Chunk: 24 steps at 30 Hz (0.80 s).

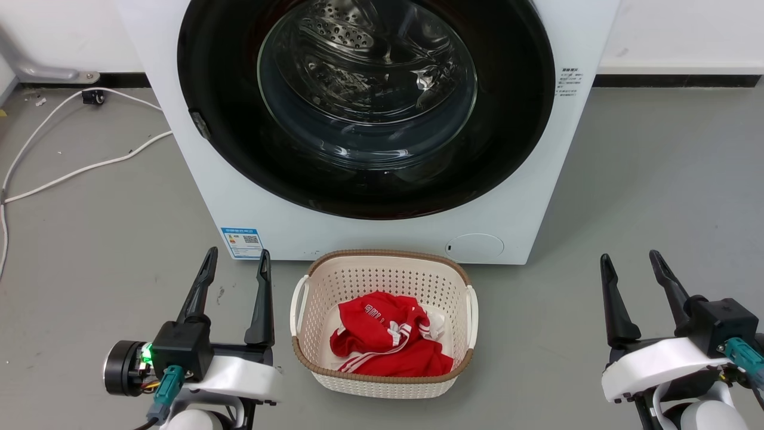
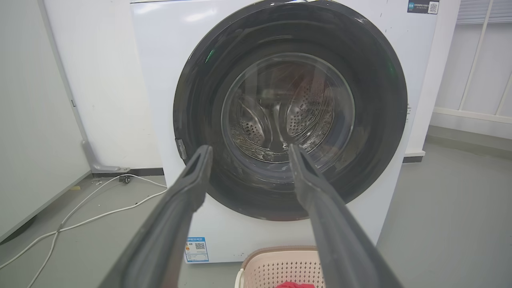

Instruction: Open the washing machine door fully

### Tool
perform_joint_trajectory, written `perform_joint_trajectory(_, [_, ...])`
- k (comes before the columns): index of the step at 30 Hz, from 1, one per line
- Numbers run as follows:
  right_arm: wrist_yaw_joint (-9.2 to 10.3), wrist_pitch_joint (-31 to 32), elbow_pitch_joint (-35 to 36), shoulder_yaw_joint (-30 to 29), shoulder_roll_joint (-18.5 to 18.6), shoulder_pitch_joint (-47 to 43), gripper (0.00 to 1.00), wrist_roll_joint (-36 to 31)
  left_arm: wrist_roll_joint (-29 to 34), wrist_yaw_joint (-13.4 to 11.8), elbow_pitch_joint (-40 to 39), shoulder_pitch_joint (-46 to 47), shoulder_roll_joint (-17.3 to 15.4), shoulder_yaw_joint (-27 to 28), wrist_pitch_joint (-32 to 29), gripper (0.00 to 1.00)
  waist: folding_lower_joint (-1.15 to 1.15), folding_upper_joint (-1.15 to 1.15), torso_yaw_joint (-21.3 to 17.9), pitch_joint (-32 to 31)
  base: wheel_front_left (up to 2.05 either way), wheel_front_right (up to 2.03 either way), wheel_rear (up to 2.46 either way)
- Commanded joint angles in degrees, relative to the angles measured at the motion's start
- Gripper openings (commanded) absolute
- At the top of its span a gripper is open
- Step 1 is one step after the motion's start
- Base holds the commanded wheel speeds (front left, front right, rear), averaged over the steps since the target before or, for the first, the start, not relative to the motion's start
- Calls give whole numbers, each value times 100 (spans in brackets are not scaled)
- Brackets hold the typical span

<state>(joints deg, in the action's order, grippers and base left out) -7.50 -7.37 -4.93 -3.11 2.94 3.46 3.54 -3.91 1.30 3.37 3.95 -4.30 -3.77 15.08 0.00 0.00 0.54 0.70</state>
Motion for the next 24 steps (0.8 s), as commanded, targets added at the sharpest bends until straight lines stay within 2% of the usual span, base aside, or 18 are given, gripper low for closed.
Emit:
perform_joint_trajectory(1, [2, -32, -10, -7, -11, 60, 100, 14, -32, 6, 16, -54, 23, 6, 14, 100, 0, 0, 1, -1, 0, 0, 0])
perform_joint_trajectory(10, [2, -26, -72, -38, -11, 79, 100, 58, 0, 49, 53, -63, 67, 42, 14, 100, 0, 0, 3, 3, 0, 0, 0])
perform_joint_trajectory(11, [2, -8, -83, -40, -11, 77, 94, 90, 8, 52, 52, -64, 70, 45, 14, 100, 0, 0, 3, 7, 0, 0, 0])
perform_joint_trajectory(12, [2, 2, -90, -38, -11, 77, 49, 113, 9, 53, 52, -63, 72, 45, 14, 100, 0, 0, 5, 11, 0, 0, 0])
perform_joint_trajectory(13, [2, -6, -95, -43, -11, 77, 36, 142, 11, 59, 54, -63, 75, 44, 14, 100, 0, 0, 8, 12, 0, 0, 0])
perform_joint_trajectory(14, [2, -7, -100, -46, -11, 77, 14, 156, 9, 52, 57, -61, 79, 46, 14, 100, 0, 0, 10, 14, 0, 0, 0])
perform_joint_trajectory(15, [2, -10, -107, -55, -11, 77, 0, 188, 15, 53, 59, -59, 82, 50, 14, 100, 0, 0, 11, 18, 0, 0, 0])
perform_joint_trajectory(20, [2, -87, -148, -87, -11, 88, 0, 547, 26, 81, 71, -56, 96, 76, 14, 100, 0, 0, 10, 18, 0, 0, 0])
perform_joint_trajectory(22, [2, -155, -220, -79, -11, 98, 0, 1200, 26, 90, 75, -63, 100, 80, 14, 100, 0, 0, 16, 9, 0, 0, 0])
perform_joint_trajectory(24, [2, -283, -310, -53, -11, 134, 0, 2142, 24, 97, 79, -60, 104, 79, 14, 100, 0, 0, 26, 1, 0, 0, 0])
